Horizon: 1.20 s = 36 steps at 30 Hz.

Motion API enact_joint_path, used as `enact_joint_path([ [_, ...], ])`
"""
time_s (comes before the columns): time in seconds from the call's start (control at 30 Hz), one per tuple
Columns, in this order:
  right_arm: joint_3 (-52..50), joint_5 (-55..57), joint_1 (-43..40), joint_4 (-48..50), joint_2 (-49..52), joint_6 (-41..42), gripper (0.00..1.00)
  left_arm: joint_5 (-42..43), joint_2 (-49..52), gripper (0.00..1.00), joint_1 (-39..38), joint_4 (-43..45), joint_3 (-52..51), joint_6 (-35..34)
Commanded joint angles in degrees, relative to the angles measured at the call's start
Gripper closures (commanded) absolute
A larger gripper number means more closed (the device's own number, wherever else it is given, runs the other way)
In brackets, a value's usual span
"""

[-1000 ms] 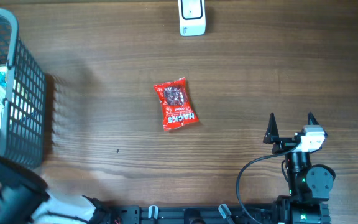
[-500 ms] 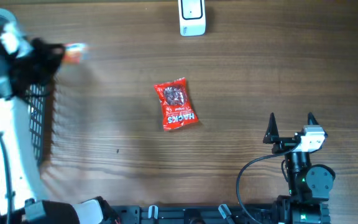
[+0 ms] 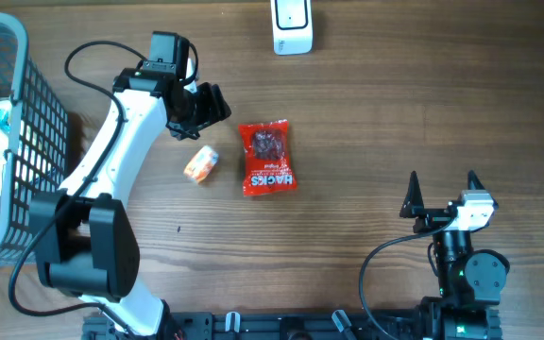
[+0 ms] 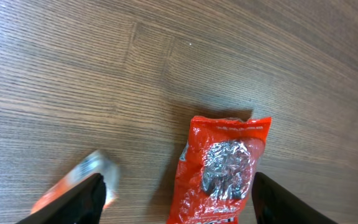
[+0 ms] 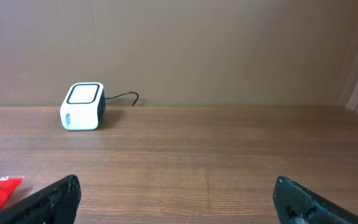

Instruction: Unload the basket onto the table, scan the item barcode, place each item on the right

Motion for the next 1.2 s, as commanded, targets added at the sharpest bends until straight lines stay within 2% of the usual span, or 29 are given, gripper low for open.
enact_joint_path([
  [0.0, -0.1, 0.4, -0.1, 0.1, -0.3, -0.8, 0.00, -0.8, -5.4, 0.24, 1.4, -2.5, 3.5, 0.8],
  [0.1, -0.1, 0.4, -0.1, 0.1, -0.3, -0.8, 0.00, -1.9, -15.0, 0.07, 4.6, -6.4, 7.9, 4.9],
  [0.13, -0.1, 0.4, -0.1, 0.1, -0.3, -0.8, 0.00, -4.9, -19.6, 0.00, 7.0, -6.2, 8.4, 4.9],
  [0.17, -0.1, 0.4, -0.1, 0.1, -0.3, -0.8, 0.00, -8.4, -23.3, 0.00, 9.3, -5.5, 8.4, 4.8],
  [0.2, -0.1, 0.4, -0.1, 0.1, -0.3, -0.8, 0.00, -18.0, -32.2, 0.00, 18.0, -3.8, 8.4, 4.4],
  [0.3, -0.1, 0.4, -0.1, 0.1, -0.2, -0.8, 0.00, -24.3, -37.2, 0.00, 27.2, -3.6, 8.4, 2.7],
  [0.37, -0.1, 0.4, -0.1, 0.1, -0.2, -0.8, 0.00, -25.2, -38.4, 0.00, 38.3, -4.7, 8.4, -3.7],
  [0.47, -0.1, 0.4, -0.1, 0.1, -0.2, -0.8, 0.00, -25.2, -32.4, 0.00, 45.3, -3.9, 8.2, -6.0],
  [0.57, -0.1, 0.4, -0.1, 0.1, -0.2, -0.8, 0.00, -25.2, -22.4, 0.00, 48.2, -2.5, 8.2, -5.7],
  [0.67, -0.1, 0.4, -0.1, 0.1, -0.2, -0.8, 0.00, -25.2, -10.4, 0.00, 50.1, -2.2, 8.2, 1.4],
  [0.8, -0.1, 0.4, -0.1, 0.1, -0.2, -0.8, 0.00, -25.2, 0.6, 0.00, 52.7, 1.0, 8.2, 1.6],
  [1.0, -0.1, 0.4, -0.1, 0.1, -0.2, -0.8, 0.00, -25.1, 13.8, 0.00, 59.0, 7.5, 8.2, 1.6],
  [1.17, -0.1, 0.4, -0.1, 0.1, -0.2, -0.8, 0.00, -22.1, 18.7, 0.00, 59.5, 12.2, 8.2, 1.6],
])
